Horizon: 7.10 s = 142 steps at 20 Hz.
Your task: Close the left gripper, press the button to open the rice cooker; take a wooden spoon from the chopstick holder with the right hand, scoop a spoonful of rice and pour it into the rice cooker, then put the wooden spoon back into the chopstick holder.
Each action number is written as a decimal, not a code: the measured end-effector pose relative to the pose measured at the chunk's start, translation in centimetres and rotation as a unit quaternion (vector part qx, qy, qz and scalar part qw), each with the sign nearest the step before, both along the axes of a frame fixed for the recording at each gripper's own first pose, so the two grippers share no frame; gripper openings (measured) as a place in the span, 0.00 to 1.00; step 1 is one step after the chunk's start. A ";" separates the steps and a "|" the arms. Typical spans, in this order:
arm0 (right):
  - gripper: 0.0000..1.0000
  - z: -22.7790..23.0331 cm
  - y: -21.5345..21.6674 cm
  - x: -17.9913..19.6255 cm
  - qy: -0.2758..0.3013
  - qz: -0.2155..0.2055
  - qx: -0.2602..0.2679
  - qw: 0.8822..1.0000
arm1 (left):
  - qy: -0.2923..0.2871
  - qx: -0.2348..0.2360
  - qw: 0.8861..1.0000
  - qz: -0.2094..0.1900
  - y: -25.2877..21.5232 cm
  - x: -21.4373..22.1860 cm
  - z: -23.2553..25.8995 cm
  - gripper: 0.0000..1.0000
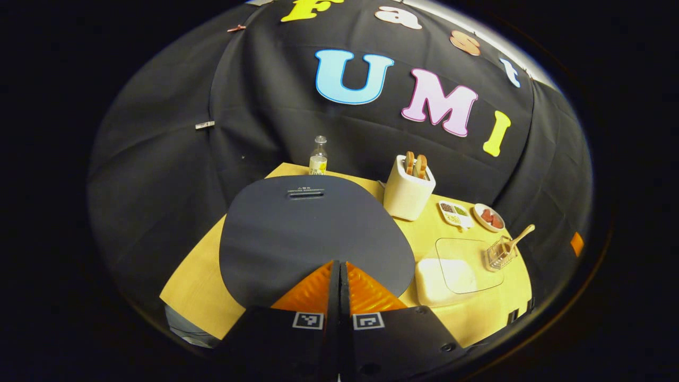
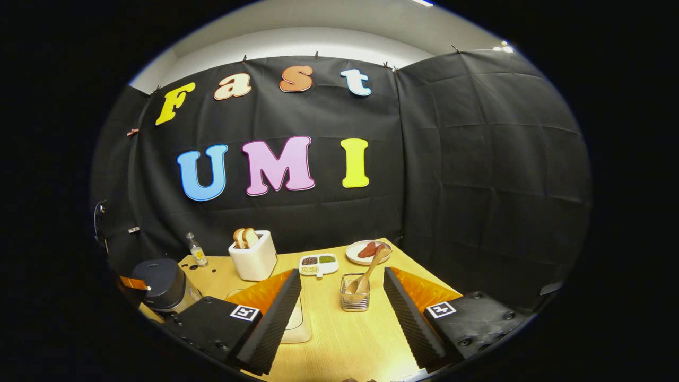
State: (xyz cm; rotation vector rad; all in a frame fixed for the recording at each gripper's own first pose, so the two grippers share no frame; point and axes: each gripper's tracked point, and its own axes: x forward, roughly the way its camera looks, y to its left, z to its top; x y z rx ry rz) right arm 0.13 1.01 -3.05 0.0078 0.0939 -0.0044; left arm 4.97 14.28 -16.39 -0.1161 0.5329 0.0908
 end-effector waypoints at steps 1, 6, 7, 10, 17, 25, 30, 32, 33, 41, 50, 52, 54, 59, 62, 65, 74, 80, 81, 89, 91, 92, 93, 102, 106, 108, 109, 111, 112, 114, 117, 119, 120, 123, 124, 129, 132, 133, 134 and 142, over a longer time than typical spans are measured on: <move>0.98 -0.1 0.3 0.1 0.001 0.006 0.001 1.000 | -0.004 0.015 1.000 -0.001 0.1 -0.1 0.4 0.07; 0.98 0.3 -0.4 1.8 0.002 0.018 -0.008 1.000 | -0.080 0.033 0.996 0.025 0.8 0.1 5.5 0.06; 0.93 0.3 -0.8 2.2 0.003 0.017 -0.008 1.000 | -0.112 0.041 0.992 0.036 0.9 0.2 8.1 0.06; 0.98 0.3 -1.9 4.5 0.010 0.013 -0.002 1.000 | -0.195 0.086 0.974 0.078 1.8 -0.2 16.3 0.06; 0.98 -0.7 -4.6 11.3 0.029 0.008 0.016 0.999 | -0.223 0.100 0.966 0.089 -2.7 -2.1 19.9 0.09; 0.98 -7.4 -8.6 18.4 0.130 -0.023 0.093 0.987 | -0.177 0.055 0.974 0.126 -8.1 -4.0 15.4 0.96; 0.98 -11.3 -10.7 22.6 0.167 -0.037 0.147 0.974 | -0.147 0.048 0.974 0.167 -9.6 -5.2 13.3 0.95; 0.98 -13.2 -11.0 23.9 0.186 -0.036 0.155 0.970 | -0.135 0.045 0.973 0.179 -10.4 -5.6 12.6 0.95; 0.98 -14.1 -10.9 24.4 0.195 -0.036 0.159 0.967 | -0.129 0.045 0.974 0.183 -11.0 -5.9 12.1 0.95; 0.70 -17.9 -9.4 28.5 0.231 -0.031 0.186 0.954 | -0.081 0.042 0.979 0.182 -15.0 -6.1 8.5 0.95; 0.18 -15.6 -8.2 28.0 0.226 -0.021 0.199 0.953 | -0.071 0.042 0.983 0.167 -17.8 -6.1 6.6 0.96; 0.18 -13.2 -7.8 27.7 0.202 -0.001 0.184 0.962 | -0.075 0.040 0.982 0.166 -17.8 -6.3 6.5 0.96; 0.18 -10.3 -7.9 27.2 0.167 0.006 0.158 0.973 | -0.075 0.050 0.982 0.169 -17.1 -6.6 6.4 0.95; 0.18 -4.7 -3.4 24.7 0.120 0.063 0.150 0.979 | -0.075 0.055 0.984 0.150 -15.8 -6.6 5.4 0.95; 0.17 -4.2 0.8 22.2 0.129 0.117 0.122 0.977 | -0.085 0.077 0.986 0.122 -15.0 -6.2 5.2 0.95; 0.18 -3.5 5.5 19.9 0.122 0.164 0.122 0.971 | -0.086 0.076 0.988 0.099 -13.7 -6.2 4.2 0.95; 0.17 -8.0 14.2 16.4 0.163 0.191 0.099 0.963 | -0.088 0.015 0.991 0.100 -7.6 -7.2 2.3 0.95; 0.18 -12.8 16.4 15.6 0.168 0.179 0.063 0.967 | -0.073 0.007 0.992 0.101 -4.1 -8.3 1.0 0.95; 0.18 -13.7 16.6 15.6 0.168 0.177 0.053 0.968 | -0.071 0.007 0.993 0.099 -3.4 -8.5 0.6 0.95; 0.18 -19.0 18.8 13.0 0.225 0.134 0.075 0.962 | -0.068 -0.006 0.991 0.113 1.6 -8.0 -0.6 0.95; 0.18 -19.3 20.2 12.3 0.248 0.136 0.103 0.954 | -0.069 -0.022 0.990 0.124 2.4 -8.3 -1.0 0.95; 0.18 -19.4 20.8 11.9 0.261 0.135 0.118 0.948 | -0.068 -0.030 0.989 0.129 2.5 -8.4 -1.2 0.92; 0.18 -19.4 21.2 11.8 0.271 0.133 0.130 0.945 | -0.067 -0.037 0.988 0.132 2.5 -8.5 -1.3 0.95; 0.18 -18.1 21.5 11.4 0.331 0.115 0.232 0.907 | -0.087 -0.024 0.988 0.126 1.6 -8.2 0.2 0.95; 0.18 -17.8 18.4 11.7 0.336 0.091 0.255 0.902 | -0.098 -0.022 0.987 0.126 0.9 -7.9 1.2 0.95; 0.18 -17.7 16.7 12.1 0.343 0.071 0.280 0.894 | -0.101 -0.020 0.987 0.125 0.5 -7.8 1.7 0.95; 0.18 -17.6 15.9 12.3 0.345 0.061 0.296 0.888 | -0.102 -0.019 0.987 0.126 0.3 -7.7 1.8 0.95; 0.18 -17.0 14.2 13.1 0.345 0.047 0.321 0.881 | -0.100 -0.016 0.986 0.131 0.0 -7.7 1.8 0.95; 0.18 -16.9 13.5 13.5 0.347 0.043 0.328 0.878 | -0.101 -0.016 0.986 0.134 -0.2 -7.8 2.0 0.95; 0.18 -16.5 12.5 13.9 0.352 0.039 0.341 0.871 | -0.103 -0.016 0.984 0.143 -0.5 -7.9 2.4 0.95; 0.18 -15.6 11.8 14.3 0.361 0.037 0.374 0.853 | -0.106 -0.017 0.982 0.155 -1.4 -8.1 2.9 0.95; 0.18 -14.8 11.8 14.6 0.364 0.038 0.395 0.843 | -0.111 -0.016 0.980 0.163 -1.7 -8.2 3.5 0.95; 0.18 -14.4 11.9 14.9 0.364 0.040 0.404 0.838 | -0.112 -0.016 0.980 0.166 -1.7 -8.1 3.6 0.95; 0.18 -12.8 12.5 15.5 0.358 0.049 0.422 0.831 | -0.119 -0.016 0.977 0.174 -1.8 -8.2 4.2 0.95; 0.18 -12.2 13.0 15.8 0.358 0.053 0.429 0.828 | -0.124 -0.014 0.977 0.175 -1.6 -8.2 4.7 0.95; 0.18 -8.9 16.6 16.1 0.358 0.076 0.470 0.803 | -0.133 -0.008 0.974 0.184 -0.2 -9.0 5.6 0.95; 0.18 -7.3 19.5 15.9 0.357 0.095 0.476 0.798 | -0.136 -0.009 0.972 0.190 1.0 -9.3 5.7 0.95; 0.18 -6.9 20.6 15.9 0.358 0.100 0.477 0.796 | -0.137 -0.009 0.972 0.192 1.4 -9.4 5.7 0.95; 0.18 -6.5 21.8 15.7 0.359 0.106 0.479 0.794 | -0.138 -0.009 0.971 0.193 1.8 -9.7 5.7 0.95; 0.18 -4.5 32.7 13.9 0.362 0.167 0.479 0.782 | -0.140 -0.007 0.968 0.206 5.9 -11.0 5.3 0.95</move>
